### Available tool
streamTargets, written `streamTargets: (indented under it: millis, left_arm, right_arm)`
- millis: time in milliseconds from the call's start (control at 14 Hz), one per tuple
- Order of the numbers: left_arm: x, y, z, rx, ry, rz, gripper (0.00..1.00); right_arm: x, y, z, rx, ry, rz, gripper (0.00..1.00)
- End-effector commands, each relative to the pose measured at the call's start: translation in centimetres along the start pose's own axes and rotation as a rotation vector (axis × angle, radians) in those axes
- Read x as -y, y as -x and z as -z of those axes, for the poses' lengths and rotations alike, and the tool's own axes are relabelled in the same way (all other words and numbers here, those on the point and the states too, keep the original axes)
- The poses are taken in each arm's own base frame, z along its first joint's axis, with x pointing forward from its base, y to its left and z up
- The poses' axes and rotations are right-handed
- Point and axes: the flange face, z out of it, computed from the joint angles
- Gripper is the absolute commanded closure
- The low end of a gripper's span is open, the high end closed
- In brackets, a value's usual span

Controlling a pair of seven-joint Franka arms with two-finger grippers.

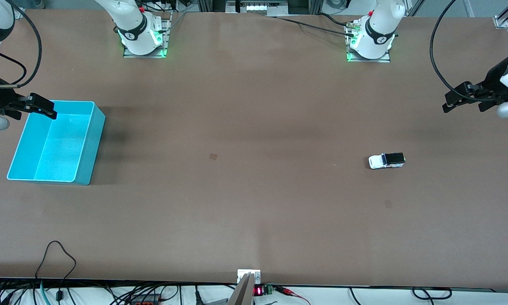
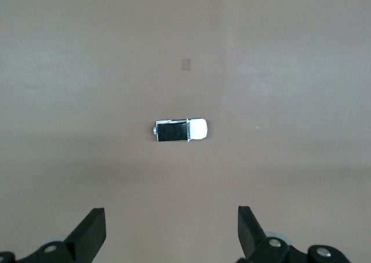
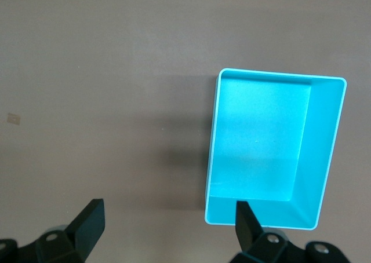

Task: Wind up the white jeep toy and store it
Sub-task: 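Move the left gripper over the white toy jeep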

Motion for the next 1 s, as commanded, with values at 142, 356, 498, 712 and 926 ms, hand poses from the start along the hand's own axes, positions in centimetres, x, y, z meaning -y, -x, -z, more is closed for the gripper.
streamTargets:
  millis: [142,356,498,712,926]
  left_arm:
    - [-0.1,0.9,0.0,0.014,-0.01,-0.004,0.0]
    - [-0.6,0.1,-1.7,0.048,-0.009,0.002,0.0]
    - [-0.9,-1.0,-3.7,0.084,0.004,-0.011,0.0]
    - [-3.4,-2.2,-7.1,0.142,-0.002,-0.053,0.0]
    - [-5.2,-3.3,-11.4,0.215,-0.012,-0.122,0.0]
  right_arm:
    - [-0.1,-0.1,0.2,0.001,0.008,-0.006,0.0]
    - [-0.1,-0.1,0.2,-0.001,0.008,-0.006,0.0]
    - [0.0,-0.3,0.1,-0.002,0.008,-0.006,0.0]
    - [0.1,-0.9,-1.5,0.027,0.004,0.007,0.0]
    - [0.9,-1.8,-5.3,0.127,0.005,0.023,0.0]
